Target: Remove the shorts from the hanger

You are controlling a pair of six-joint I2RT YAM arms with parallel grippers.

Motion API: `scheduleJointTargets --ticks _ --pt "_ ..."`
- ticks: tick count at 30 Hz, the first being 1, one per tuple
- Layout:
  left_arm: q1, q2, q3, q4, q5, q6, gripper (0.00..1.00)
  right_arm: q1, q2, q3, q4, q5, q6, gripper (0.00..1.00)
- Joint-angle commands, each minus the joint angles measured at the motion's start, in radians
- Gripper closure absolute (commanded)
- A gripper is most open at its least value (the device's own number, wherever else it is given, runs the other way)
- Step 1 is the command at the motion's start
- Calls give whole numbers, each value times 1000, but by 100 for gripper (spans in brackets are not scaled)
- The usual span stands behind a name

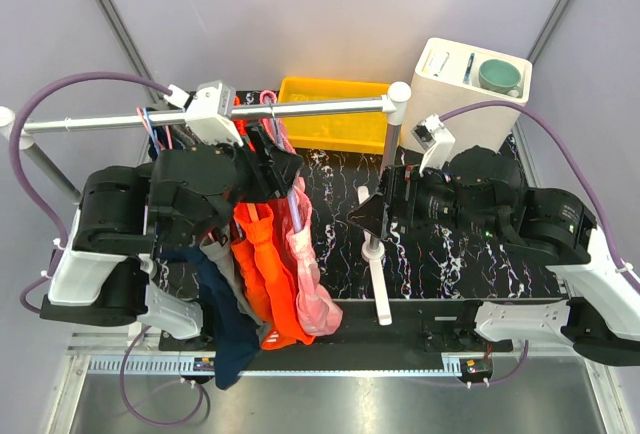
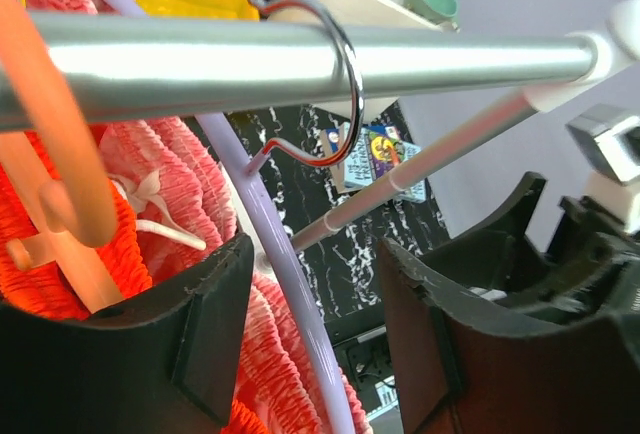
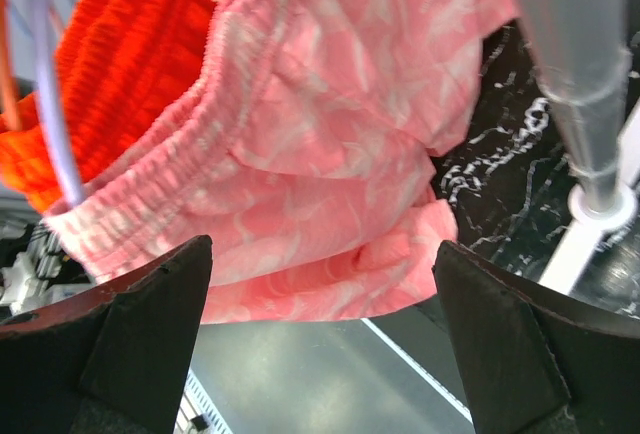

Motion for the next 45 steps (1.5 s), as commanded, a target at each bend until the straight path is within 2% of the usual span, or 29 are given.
scheduleJointTargets --ticks 1,3,6,14,21,22,29,38,39,45 --pt "-5 7 -32 -117 -48 -71 50 6 18 33 104 -73 -34 0" --pt "-4 12 -41 -128 -61 -84 54 6 35 52 97 -70 -35 0" --pt "-4 10 -58 -145 -71 -117 54 6 34 53 97 -64 -34 0" --pt "-4 22 -82 -172 -79 -166 44 6 -3 23 95 -33 -12 0" --pt "-2 19 -130 -174 -93 -192 46 7 -50 -3 66 36 26 0" --pt "-1 18 -139 -174 -93 -193 47 6 -53 -4 54 44 29 0" --pt "1 -11 -177 -90 -81 -158 73 6 -78 -20 41 62 46 0" --pt "2 -24 -139 -4 -68 -60 95 6 -95 -29 26 81 48 0" --pt "1 -28 -138 22 -68 -49 100 7 -95 -29 23 82 45 0" --pt "1 -60 -148 154 -41 66 100 6 -104 -33 15 104 40 0"
